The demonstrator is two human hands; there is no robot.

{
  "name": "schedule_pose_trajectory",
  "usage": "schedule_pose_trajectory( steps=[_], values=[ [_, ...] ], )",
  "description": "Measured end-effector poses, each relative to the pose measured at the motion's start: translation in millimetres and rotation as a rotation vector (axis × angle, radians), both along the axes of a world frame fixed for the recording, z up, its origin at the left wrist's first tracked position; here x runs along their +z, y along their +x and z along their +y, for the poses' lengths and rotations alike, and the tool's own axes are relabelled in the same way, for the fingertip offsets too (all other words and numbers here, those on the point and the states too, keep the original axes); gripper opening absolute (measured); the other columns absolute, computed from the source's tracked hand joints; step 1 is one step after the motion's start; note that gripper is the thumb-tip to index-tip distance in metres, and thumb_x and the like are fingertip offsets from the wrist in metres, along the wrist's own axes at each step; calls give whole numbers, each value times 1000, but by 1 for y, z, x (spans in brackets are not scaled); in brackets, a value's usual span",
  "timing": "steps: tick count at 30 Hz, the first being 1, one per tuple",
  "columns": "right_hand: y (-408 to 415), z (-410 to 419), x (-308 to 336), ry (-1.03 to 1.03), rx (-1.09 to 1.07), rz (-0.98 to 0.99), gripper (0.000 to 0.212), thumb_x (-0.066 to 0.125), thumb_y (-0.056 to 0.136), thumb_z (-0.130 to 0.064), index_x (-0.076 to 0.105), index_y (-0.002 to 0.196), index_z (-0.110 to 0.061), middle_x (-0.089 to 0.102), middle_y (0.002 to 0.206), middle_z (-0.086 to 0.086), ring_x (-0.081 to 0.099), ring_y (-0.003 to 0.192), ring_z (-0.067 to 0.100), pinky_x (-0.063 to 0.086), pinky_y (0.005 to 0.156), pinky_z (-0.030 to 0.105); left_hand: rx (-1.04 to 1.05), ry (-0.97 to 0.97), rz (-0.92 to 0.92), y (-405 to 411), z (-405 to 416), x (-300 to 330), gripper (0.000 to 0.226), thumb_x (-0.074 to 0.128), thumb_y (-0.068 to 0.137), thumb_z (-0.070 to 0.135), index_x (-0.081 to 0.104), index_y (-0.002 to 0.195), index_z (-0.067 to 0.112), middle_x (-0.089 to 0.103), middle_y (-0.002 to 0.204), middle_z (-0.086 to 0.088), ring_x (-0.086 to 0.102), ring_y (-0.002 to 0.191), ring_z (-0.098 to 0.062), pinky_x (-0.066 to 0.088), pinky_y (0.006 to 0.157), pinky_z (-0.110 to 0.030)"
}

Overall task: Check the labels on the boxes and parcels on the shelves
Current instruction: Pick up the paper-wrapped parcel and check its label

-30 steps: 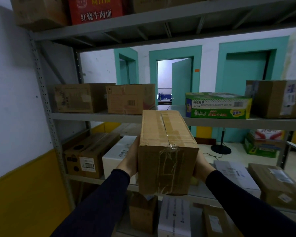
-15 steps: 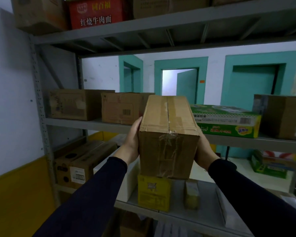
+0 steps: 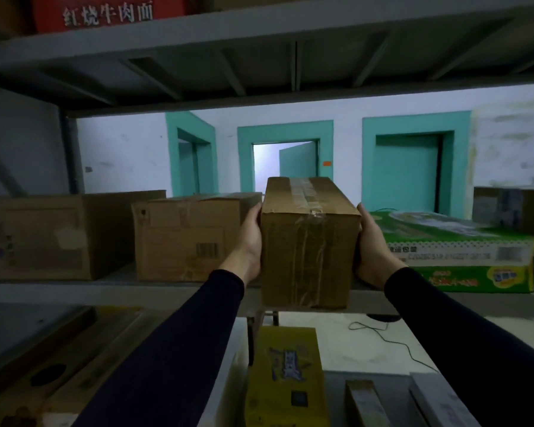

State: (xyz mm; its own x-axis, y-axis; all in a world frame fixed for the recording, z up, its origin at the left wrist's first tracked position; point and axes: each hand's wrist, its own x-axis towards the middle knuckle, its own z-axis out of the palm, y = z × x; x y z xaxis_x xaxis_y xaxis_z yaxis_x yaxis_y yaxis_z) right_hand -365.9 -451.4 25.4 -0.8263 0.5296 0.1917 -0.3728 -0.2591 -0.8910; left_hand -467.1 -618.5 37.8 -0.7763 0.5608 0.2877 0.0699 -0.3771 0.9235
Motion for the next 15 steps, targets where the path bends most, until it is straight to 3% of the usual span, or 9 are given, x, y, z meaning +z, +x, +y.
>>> schedule_pose_trajectory(
  steps=[5,9,12,15],
  values=[
    [-44,14,-4,24,-71,15,60,29,103,-61,76,101,-25,77,101,9,73,92,26,54,77,38,-28,13,-35,-46,22,0,64,31,99,64,79,86,24,76,89,-7,73,83,-23,54,78,-38],
    [-65,24,-9,45,-155,-30,58,34,100,-65,75,108,-25,77,108,7,72,101,27,56,85,43,-28,12,-63,-60,39,-3,71,26,99,67,79,80,24,77,85,-5,74,77,-20,54,75,-37],
    [-82,35,-11,73,-233,-76,63,36,95,-72,71,122,-27,73,119,6,69,107,27,53,98,49,8,10,-58,-70,51,-5,70,25,97,68,77,98,22,76,101,-8,71,98,-26,52,94,-45],
    [-95,40,-12,82,-271,-140,80,39,84,-84,68,129,-26,70,123,6,67,110,28,49,105,52,52,20,-57,-81,59,-7,68,26,97,67,76,100,20,75,107,-10,68,105,-28,46,103,-51]
  ],
)
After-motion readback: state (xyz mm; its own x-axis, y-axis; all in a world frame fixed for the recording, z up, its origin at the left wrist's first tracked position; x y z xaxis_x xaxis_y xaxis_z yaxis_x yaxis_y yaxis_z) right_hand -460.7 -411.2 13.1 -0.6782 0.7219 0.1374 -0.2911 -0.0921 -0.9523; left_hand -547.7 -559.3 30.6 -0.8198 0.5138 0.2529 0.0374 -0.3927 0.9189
